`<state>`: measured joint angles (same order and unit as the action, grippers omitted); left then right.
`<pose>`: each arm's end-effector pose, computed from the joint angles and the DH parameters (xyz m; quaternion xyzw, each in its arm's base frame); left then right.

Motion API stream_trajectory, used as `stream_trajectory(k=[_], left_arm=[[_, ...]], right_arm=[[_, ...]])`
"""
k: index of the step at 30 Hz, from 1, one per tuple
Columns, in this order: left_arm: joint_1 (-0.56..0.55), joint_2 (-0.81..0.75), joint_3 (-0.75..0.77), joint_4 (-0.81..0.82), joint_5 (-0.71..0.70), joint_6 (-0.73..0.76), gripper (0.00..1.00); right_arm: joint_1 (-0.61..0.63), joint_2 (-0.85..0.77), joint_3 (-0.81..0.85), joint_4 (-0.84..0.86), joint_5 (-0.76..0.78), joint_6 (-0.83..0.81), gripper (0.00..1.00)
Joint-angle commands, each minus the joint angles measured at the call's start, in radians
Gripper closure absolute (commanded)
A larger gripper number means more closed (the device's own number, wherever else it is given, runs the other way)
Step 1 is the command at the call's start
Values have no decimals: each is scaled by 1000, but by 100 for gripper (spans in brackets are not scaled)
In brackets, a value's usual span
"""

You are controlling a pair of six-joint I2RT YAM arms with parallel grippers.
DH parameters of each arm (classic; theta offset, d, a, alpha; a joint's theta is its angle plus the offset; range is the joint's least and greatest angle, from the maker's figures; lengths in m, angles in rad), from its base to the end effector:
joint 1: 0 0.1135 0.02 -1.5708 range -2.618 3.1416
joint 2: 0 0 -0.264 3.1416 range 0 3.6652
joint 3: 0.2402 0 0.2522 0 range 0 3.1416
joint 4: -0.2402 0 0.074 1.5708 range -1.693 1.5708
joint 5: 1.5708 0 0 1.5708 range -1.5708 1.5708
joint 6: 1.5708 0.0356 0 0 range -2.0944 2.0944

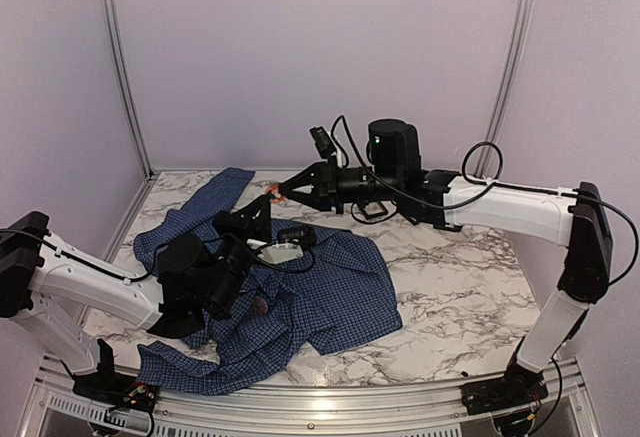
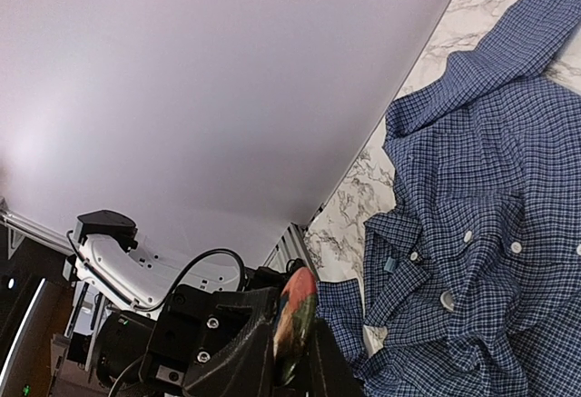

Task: Remove the brooch from the garment
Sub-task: Pass from the left arm to the right, then move the brooch box to the corner of the board.

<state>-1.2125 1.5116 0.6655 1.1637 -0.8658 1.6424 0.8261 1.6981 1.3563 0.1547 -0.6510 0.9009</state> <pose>0.1320 -0.2751 0.2637 0.4783 0.4124 0.3972 0.6659 0.2586 0.3124 0.3308 -0.1766 0.7368 0.6195 0.2056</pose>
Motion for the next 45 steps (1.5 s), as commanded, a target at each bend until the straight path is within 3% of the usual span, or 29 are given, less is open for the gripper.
stream_trajectory(k=[1, 5, 7, 17, 24, 26, 37, 45], left_arm=[[-5, 22, -5, 18, -22, 3, 100], [-7, 22, -5, 30, -25, 6, 99], [-9, 19, -6, 39, -25, 5, 84], [-14, -3, 11, 20, -62, -42, 39], [-22, -22, 57, -11, -174, -162, 17], [-26, -49, 76, -101, -199, -272, 2], [-25, -233, 218, -781, -145, -1004, 1], [4, -333, 227, -966, -32, -1411, 1]], right_arm=[[-3, -6, -6, 48, -30, 15, 90], [-3, -8, -7, 49, -27, 17, 100], [-3, -9, -7, 45, -22, 16, 100], [-3, -8, -6, 36, 15, -8, 100], [-3, -31, -33, 8, 121, -72, 100], [-3, -42, -45, 2, 158, -94, 100], [-5, -103, -144, -8, 365, -207, 100], [-85, -166, -290, 19, 387, -208, 100]])
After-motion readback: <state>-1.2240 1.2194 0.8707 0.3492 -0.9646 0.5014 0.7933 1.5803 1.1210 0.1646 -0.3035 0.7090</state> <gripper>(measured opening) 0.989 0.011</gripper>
